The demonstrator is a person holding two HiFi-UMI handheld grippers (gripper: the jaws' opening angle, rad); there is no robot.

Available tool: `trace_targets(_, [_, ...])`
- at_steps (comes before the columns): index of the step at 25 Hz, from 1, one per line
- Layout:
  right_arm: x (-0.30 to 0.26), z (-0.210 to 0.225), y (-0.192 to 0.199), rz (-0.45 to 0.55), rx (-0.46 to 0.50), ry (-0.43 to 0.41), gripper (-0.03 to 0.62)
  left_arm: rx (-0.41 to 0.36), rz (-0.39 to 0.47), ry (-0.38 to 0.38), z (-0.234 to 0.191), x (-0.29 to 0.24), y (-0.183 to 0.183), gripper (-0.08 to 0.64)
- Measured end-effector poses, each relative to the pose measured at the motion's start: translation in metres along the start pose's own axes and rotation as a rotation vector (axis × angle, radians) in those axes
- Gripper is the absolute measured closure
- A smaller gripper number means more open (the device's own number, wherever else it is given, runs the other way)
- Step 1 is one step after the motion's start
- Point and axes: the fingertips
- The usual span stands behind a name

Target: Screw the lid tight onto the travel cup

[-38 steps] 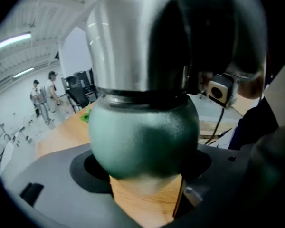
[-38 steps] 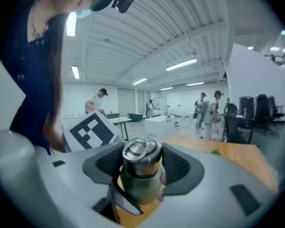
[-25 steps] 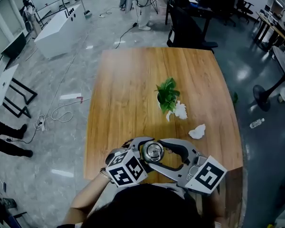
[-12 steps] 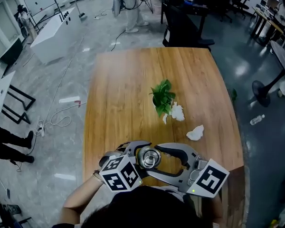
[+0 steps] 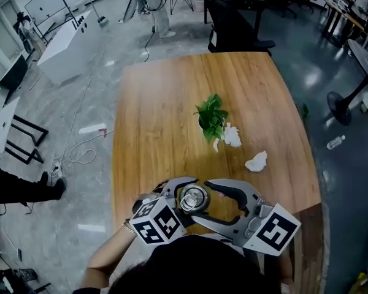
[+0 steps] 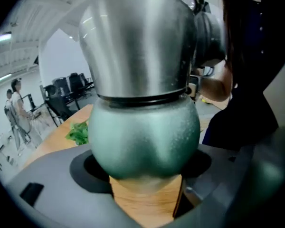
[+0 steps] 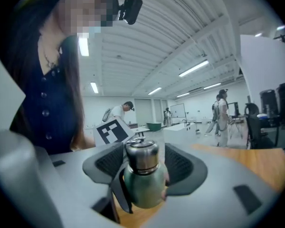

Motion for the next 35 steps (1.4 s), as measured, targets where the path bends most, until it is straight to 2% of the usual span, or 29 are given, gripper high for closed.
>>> trace_targets(2, [0.001,-0.004,0.0,-0.003,0.024,-0.061,0.331,-0.044,-0.013,0.051,0.01,0.001,0.002,0.175])
trace_targets(4, [-0.001,-0.008,-0.001,0.009,0.053,-0.079,0.331,-0.05,-0.021,0.061,0.014,0.001,0.003,0.175])
trace_targets(6, [-0.003,-0.007,-0.003,0.024,0.078,-0.019,0.339,0.004,-0.013,0.017,0.01,0.001,0.002,0.175])
trace_targets(9, [-0.006,0.0,-0.005,0.021,0.107,0.155,0.35,0.106,0.005,-0.109,-0.004,0.003,-0.002,0.175])
trace_targets(11, [-0.005,-0.003,-0.005,0.016,0.1,0.19,0.35,0.112,0.017,-0.133,-0.005,0.004,-0.004,0.175])
trace_targets(12, [-0.004,-0.006,-0.006,0.016,0.077,0.164,0.35,0.099,0.023,-0.106,-0.001,0.005,-0.005,0.175])
trace_targets(14, [0.001,-0.013,-0.006,0.013,0.038,0.051,0.348,0.039,0.024,-0.006,0.013,0.007,-0.005,0.175])
trace_targets(16, [0.004,-0.019,-0.005,0.007,0.049,-0.06,0.348,-0.039,0.008,0.079,0.026,0.008,-0.003,0.175])
trace_targets(18, [0.003,-0.019,-0.004,0.011,0.072,-0.094,0.348,-0.058,-0.006,0.092,0.027,0.006,-0.002,0.175])
trace_targets(19, [0.002,-0.015,-0.004,0.022,0.079,-0.067,0.348,-0.034,-0.003,0.071,0.023,0.005,-0.003,0.175])
trace_targets(22, [-0.001,-0.003,-0.006,0.046,0.097,0.109,0.351,0.072,0.013,-0.047,0.005,0.004,-0.007,0.175])
trace_targets(24, [-0.003,0.001,-0.005,0.042,0.103,0.194,0.351,0.088,0.013,-0.112,-0.004,0.004,-0.008,0.175])
trace_targets(25, [-0.002,0.0,-0.005,0.042,0.106,0.209,0.35,0.079,0.012,-0.121,-0.005,0.005,-0.008,0.175])
trace_targets(27, [0.001,-0.005,-0.004,0.037,0.118,0.176,0.35,0.04,0.012,-0.07,0.002,0.007,-0.008,0.175])
trace_targets(30, [0.003,-0.02,-0.003,0.026,0.109,0.001,0.35,-0.076,-0.012,0.1,0.027,0.011,-0.004,0.175])
trace_targets(31, [0.002,-0.025,-0.003,0.021,0.104,-0.062,0.35,-0.114,-0.028,0.136,0.033,0.011,-0.001,0.175])
trace_targets(33, [0.001,-0.029,0.001,-0.005,0.119,-0.118,0.35,-0.137,-0.051,0.149,0.035,0.009,0.003,0.175])
trace_targets(35, [0.0,-0.023,0.006,-0.037,0.135,-0.069,0.35,-0.103,-0.055,0.097,0.027,0.006,0.004,0.175])
Point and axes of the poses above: the fingertips, and each gripper's own axes: x backward along the fingers, z to its right, y out of its underside, and after that the axes turned 11 degrees about x, right-handed
